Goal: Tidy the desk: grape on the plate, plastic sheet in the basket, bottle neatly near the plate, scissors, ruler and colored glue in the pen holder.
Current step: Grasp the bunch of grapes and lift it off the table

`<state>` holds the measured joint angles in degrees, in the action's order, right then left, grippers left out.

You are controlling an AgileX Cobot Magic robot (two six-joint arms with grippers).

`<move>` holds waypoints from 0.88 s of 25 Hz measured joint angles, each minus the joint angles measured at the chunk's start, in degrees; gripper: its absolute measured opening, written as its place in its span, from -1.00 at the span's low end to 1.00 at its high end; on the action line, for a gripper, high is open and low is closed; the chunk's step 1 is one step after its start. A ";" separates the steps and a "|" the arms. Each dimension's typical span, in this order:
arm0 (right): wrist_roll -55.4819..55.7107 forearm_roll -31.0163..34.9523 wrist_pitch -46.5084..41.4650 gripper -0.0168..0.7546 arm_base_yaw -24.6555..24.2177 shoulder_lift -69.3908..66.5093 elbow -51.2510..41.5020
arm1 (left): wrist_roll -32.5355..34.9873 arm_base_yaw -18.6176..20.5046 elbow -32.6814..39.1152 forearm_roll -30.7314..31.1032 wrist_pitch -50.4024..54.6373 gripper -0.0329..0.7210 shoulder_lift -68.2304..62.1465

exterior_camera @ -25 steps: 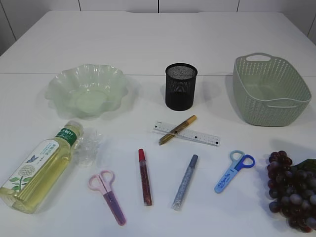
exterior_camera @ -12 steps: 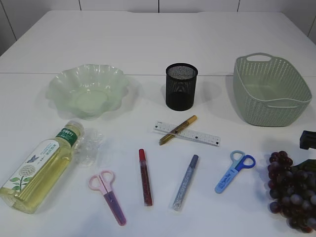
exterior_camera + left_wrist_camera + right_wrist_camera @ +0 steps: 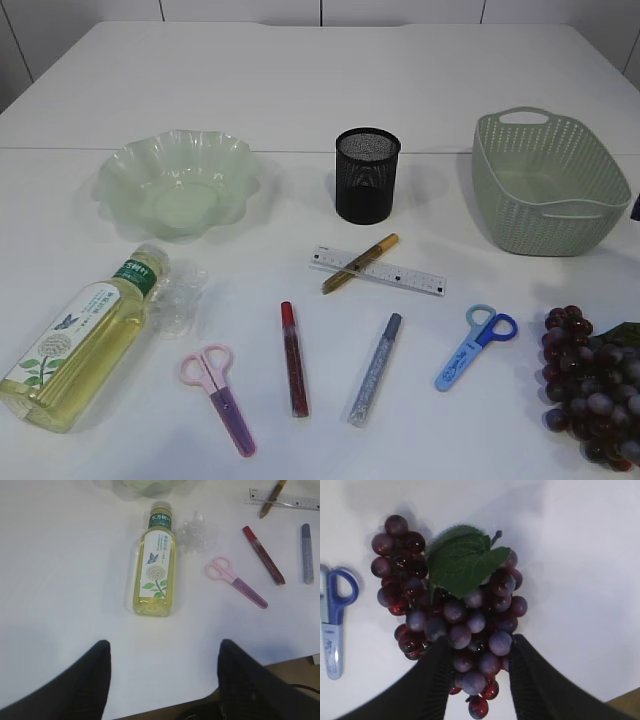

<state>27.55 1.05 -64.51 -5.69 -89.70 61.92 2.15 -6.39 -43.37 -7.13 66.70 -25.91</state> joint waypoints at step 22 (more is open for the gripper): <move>2.51 3.68 1.42 0.61 -0.12 -6.04 0.13 | -0.12 0.00 0.00 -0.23 -1.74 0.40 -2.17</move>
<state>30.06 4.73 -63.09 -5.82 -95.74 62.05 2.03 -6.39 -43.37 -7.36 64.96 -28.08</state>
